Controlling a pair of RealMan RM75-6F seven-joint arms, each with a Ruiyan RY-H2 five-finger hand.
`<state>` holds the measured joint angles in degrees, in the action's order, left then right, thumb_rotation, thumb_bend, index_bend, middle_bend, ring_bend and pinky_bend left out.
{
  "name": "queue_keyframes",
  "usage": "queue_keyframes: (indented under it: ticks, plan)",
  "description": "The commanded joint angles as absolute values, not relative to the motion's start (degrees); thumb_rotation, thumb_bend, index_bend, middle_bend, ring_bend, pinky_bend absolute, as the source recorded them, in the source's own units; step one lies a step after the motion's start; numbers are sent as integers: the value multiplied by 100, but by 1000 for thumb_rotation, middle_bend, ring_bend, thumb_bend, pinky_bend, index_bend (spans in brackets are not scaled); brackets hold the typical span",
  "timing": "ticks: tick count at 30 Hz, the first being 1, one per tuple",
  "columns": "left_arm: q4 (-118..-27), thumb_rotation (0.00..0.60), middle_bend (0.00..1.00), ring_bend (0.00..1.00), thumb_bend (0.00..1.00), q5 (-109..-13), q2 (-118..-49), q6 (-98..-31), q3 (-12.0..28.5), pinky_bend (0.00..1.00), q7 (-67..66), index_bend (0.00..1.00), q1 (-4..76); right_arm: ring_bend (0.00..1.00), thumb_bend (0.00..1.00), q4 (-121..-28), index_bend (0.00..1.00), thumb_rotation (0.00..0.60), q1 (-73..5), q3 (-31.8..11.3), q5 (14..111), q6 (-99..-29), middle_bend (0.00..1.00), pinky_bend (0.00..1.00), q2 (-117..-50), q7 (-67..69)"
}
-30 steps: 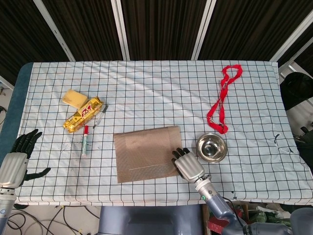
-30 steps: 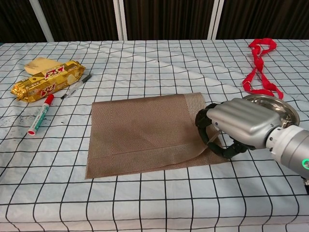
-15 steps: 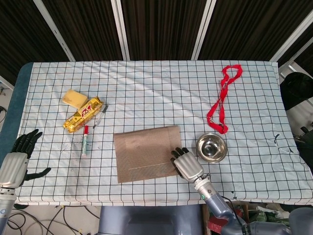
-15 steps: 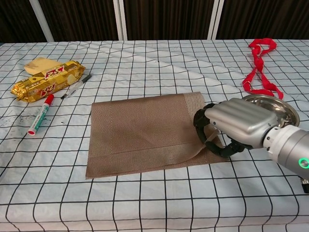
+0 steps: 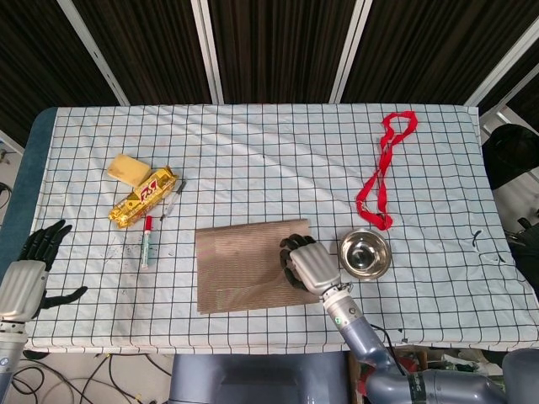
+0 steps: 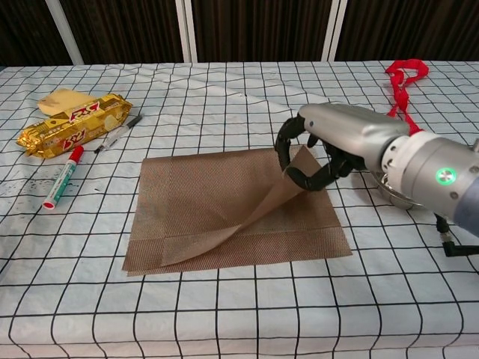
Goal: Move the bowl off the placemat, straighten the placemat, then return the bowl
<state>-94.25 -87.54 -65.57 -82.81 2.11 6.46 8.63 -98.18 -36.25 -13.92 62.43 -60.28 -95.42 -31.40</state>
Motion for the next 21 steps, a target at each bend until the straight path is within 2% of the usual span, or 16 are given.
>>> queue_keyframes:
  ticks: [1, 4, 10, 21]
  plan:
    - [-9438, 600, 0, 0, 16, -8729, -6546, -8265, 218, 0, 673, 0, 866, 176, 557, -9845, 655, 600, -4040, -2144, 5217, -5874, 260, 263, -9747, -3115]
    - [-9462, 600, 0, 0, 16, -8682, -6521, -8185, 214, 0, 679, 0, 888, 174, 557, -9459, 656, 600, -4434, -2564, 4580, -5858, 259, 263, -9910, -3309]
    - [-9494, 600, 0, 0, 16, -8619, -6503, -8095, 221, 0, 665, 0, 920, 173, 562, -8678, 661, 600, -5025, -3096, 3849, -5889, 261, 263, -10186, -3398]
    - [-9578, 600, 0, 0, 16, -8511, -6440, -8005, 235, 0, 725, 0, 934, 170, 566, -6971, 664, 600, -6143, -3811, 3188, -5823, 263, 260, -10808, -3327]
